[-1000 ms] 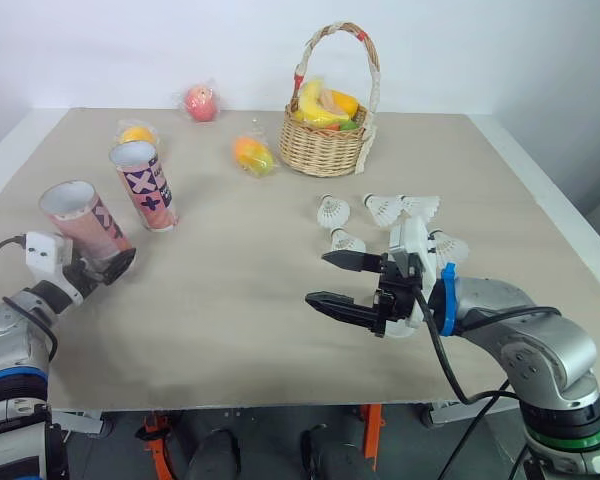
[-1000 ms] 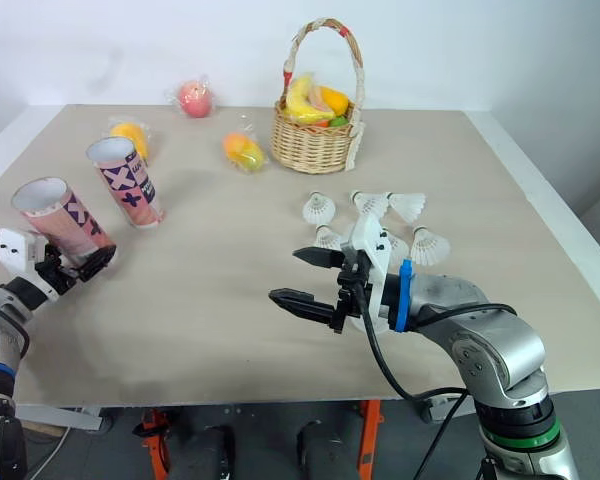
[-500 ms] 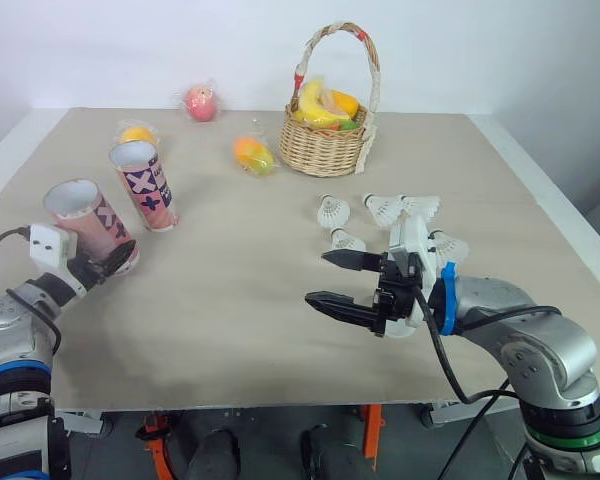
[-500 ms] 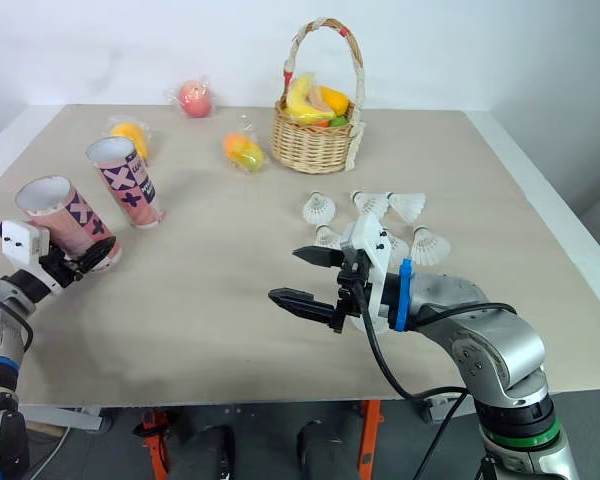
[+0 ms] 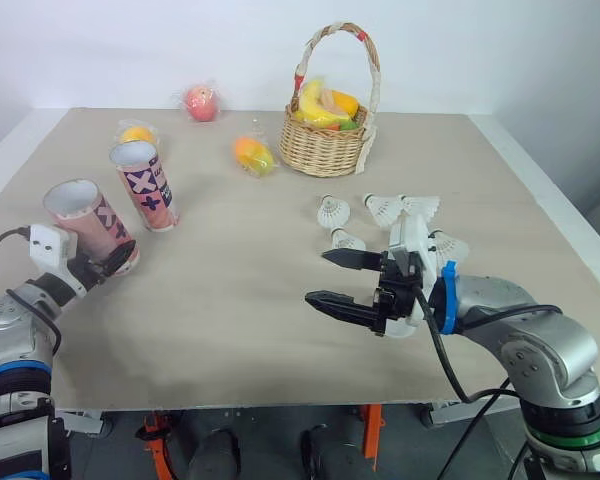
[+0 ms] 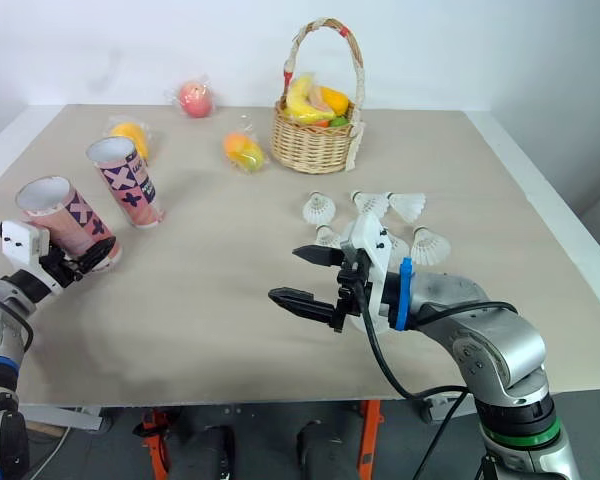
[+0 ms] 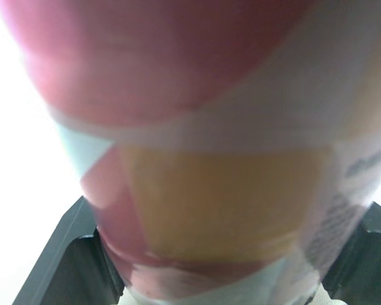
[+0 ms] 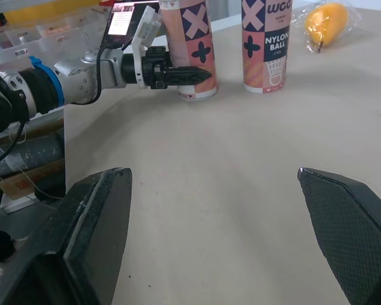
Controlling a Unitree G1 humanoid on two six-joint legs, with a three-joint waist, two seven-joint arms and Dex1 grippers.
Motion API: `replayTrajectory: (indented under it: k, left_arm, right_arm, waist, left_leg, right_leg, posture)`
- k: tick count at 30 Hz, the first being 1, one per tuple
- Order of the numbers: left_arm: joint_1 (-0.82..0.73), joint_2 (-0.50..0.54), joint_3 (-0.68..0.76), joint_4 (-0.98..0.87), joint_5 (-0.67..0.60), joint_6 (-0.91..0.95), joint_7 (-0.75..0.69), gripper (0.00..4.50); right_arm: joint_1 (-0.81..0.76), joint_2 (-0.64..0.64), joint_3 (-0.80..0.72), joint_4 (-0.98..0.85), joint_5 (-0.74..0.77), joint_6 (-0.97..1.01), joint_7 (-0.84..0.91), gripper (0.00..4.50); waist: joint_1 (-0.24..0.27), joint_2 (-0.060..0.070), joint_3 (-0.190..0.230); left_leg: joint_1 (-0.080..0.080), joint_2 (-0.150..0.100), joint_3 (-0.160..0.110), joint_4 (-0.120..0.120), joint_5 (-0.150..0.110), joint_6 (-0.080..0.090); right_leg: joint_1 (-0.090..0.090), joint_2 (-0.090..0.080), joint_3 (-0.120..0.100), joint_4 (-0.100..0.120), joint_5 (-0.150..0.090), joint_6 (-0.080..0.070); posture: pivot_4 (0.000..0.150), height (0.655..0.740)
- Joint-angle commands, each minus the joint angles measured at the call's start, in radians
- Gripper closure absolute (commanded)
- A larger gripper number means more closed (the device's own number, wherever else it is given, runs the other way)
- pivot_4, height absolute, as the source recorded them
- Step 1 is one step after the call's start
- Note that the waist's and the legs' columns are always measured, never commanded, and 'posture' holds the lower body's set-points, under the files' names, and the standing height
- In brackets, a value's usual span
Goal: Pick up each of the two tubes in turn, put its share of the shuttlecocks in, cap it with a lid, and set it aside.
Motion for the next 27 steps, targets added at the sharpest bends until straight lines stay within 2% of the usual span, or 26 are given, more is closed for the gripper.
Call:
replayTrajectory:
  k: [1,8,12,22,27]
  left_arm:
    - [0.013,0.01,-0.039,-0.097,0.012,0.001,-0.042,1.1]
    - [0.102,0.112,-0.198,-0.447,0.005,0.212,-0.239,1.1]
    - [0.103,0.222,-0.284,-0.577,0.057,0.29,-0.332,1.1]
    - [0.002,0.363,-0.402,-0.7,0.125,0.349,-0.477,1.1]
    - [-0.019,0.392,-0.412,-0.759,0.114,0.384,-0.527,1.1]
  right_arm:
    - [-0.005,-0.014,-0.033,-0.03,0.028,-0.009,0.0,0.0]
    - [0.034,-0.012,-0.073,-0.073,0.07,0.062,-0.118,0.0]
    - [0.016,0.061,-0.015,-0.061,-0.002,0.164,-0.344,0.0]
    - [-0.049,0.201,0.105,0.146,-0.244,0.122,-0.521,0.0]
    - [-0.081,0.254,0.129,0.22,-0.324,0.085,-0.549,0.0]
  waist:
    - [0.0,0.0,0.0]
    - [-0.001,0.0,0.0]
    - [-0.004,0.0,0.0]
    - [-0.003,0.002,0.001]
    - [-0.003,0.002,0.001]
  left_leg:
    - [0.0,0.0,0.0,0.0,0.0,0.0]
    - [-0.001,-0.001,-0.001,0.0,0.0,0.0]
    - [0.0,0.0,-0.002,0.0,0.0,0.0]
    - [0.0,0.0,-0.001,0.0,0.002,0.002]
    - [-0.009,0.0,-0.001,0.0,0.001,0.002]
  right_leg:
    - [0.0,0.0,0.0,0.0,0.0,0.0]
    - [0.0,0.0,0.001,0.0,0.0,0.0]
    - [0.0,0.001,0.0,0.001,-0.001,-0.001]
    - [-0.001,0.001,0.001,0.001,-0.001,0.001]
    - [-0.01,0.001,0.001,0.001,-0.001,-0.001]
  posture:
    - [0.15,0.74]
    - [0.15,0.74]
    - [0.15,0.74]
    - [0.15,0.74]
    - [0.15,0.74]
